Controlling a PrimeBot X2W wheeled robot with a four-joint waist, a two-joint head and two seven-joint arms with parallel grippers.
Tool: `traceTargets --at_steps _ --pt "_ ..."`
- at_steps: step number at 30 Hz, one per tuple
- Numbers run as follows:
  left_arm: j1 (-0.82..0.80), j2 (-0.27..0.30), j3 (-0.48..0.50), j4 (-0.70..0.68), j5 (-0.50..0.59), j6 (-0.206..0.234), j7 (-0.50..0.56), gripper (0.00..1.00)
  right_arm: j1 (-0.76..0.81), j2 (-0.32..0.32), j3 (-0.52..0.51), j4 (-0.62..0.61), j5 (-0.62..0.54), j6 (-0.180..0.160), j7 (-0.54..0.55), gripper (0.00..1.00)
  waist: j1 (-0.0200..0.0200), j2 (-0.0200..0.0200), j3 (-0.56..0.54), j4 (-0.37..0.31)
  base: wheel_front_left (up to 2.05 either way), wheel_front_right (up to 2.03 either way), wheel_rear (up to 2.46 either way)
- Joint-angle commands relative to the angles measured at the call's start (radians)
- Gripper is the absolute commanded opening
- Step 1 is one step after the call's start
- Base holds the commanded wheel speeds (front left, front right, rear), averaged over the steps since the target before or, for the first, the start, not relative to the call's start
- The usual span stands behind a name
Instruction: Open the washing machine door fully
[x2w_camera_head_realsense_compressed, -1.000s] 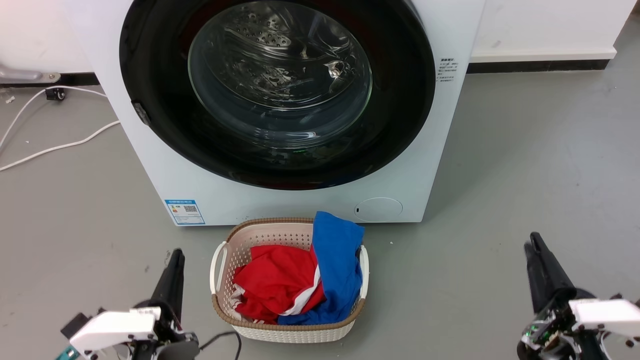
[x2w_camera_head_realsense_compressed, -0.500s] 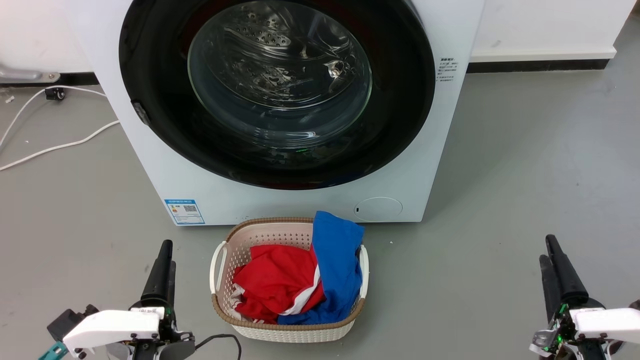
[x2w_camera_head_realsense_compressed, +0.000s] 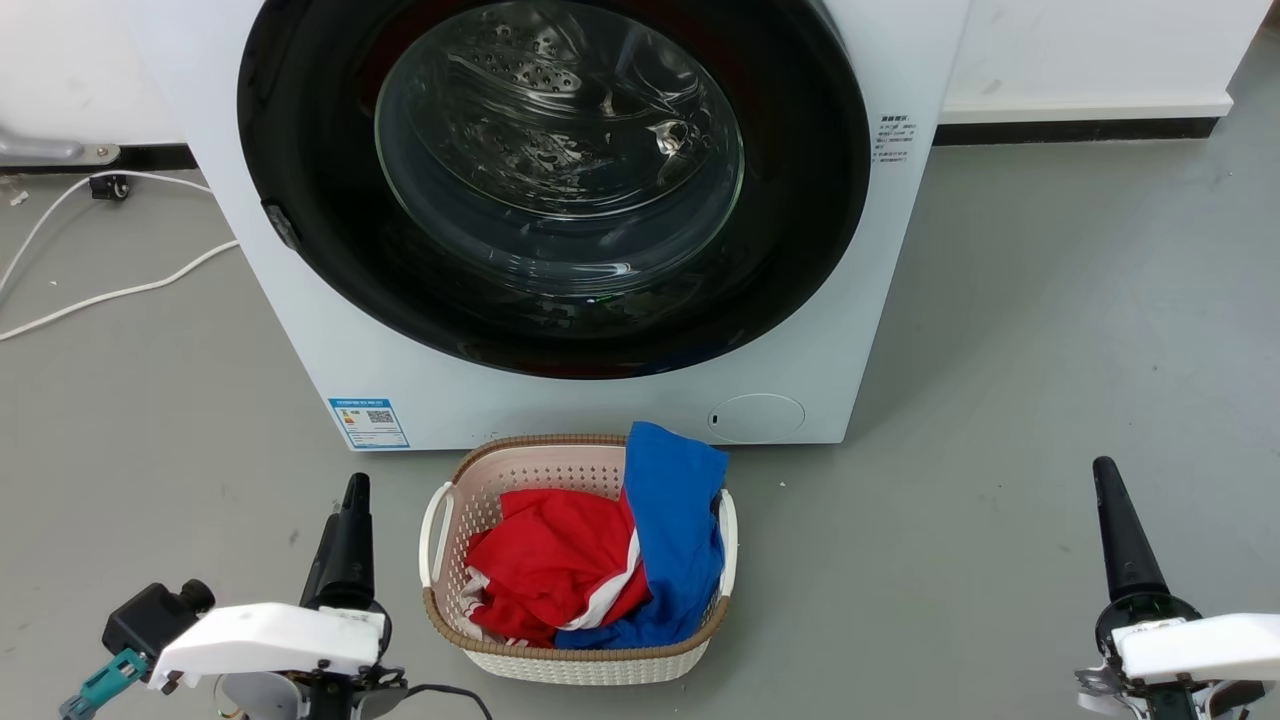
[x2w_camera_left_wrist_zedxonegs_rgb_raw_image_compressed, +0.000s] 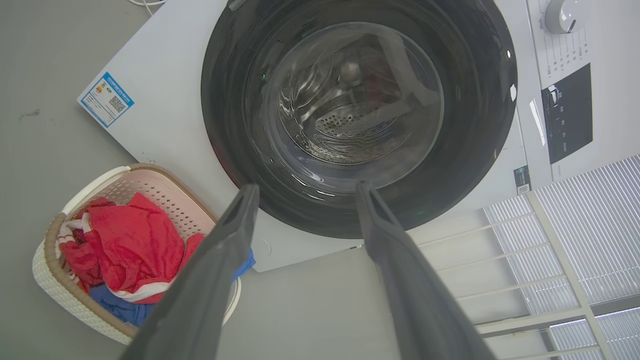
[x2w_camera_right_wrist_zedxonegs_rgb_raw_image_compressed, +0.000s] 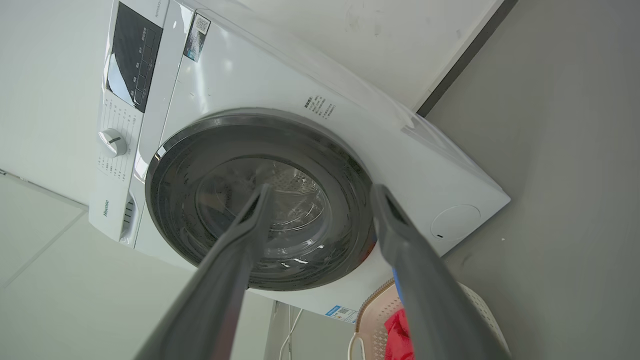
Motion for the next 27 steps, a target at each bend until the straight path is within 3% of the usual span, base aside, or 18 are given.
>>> traceTargets --at_steps 1,12,13,27 --pt "-0.002 0.004 -0.008 -0.027 0.06 0.011 -0.012 1.0 -0.002 -0.003 0.003 -0.035 -0.062 0.001 -0.013 1.0 -0.0001 0.0 0.0 0.0 0.0 0.0 0.0" --pt "0.018 0.018 -0.046 -0.057 0.277 0.064 -0.052 1.0 0.036 -0.002 0.034 -0.086 -0.332 0.002 -0.053 1.0 -0.0001 0.0 -0.001 0.001 0.0 0.0 0.0" --pt "0.023 0.029 -0.066 -0.066 0.336 0.077 -0.066 1.0 0.05 -0.002 0.042 -0.096 -0.408 0.002 -0.066 1.0 -0.0001 0.0 -0.002 0.002 0.0 0.0 0.0" --pt "0.043 0.051 -0.12 -0.094 0.502 0.102 -0.109 1.0 0.086 -0.001 0.052 -0.136 -0.618 0.002 -0.109 1.0 -0.0001 0.0 -0.006 0.003 0.0 0.0 0.0"
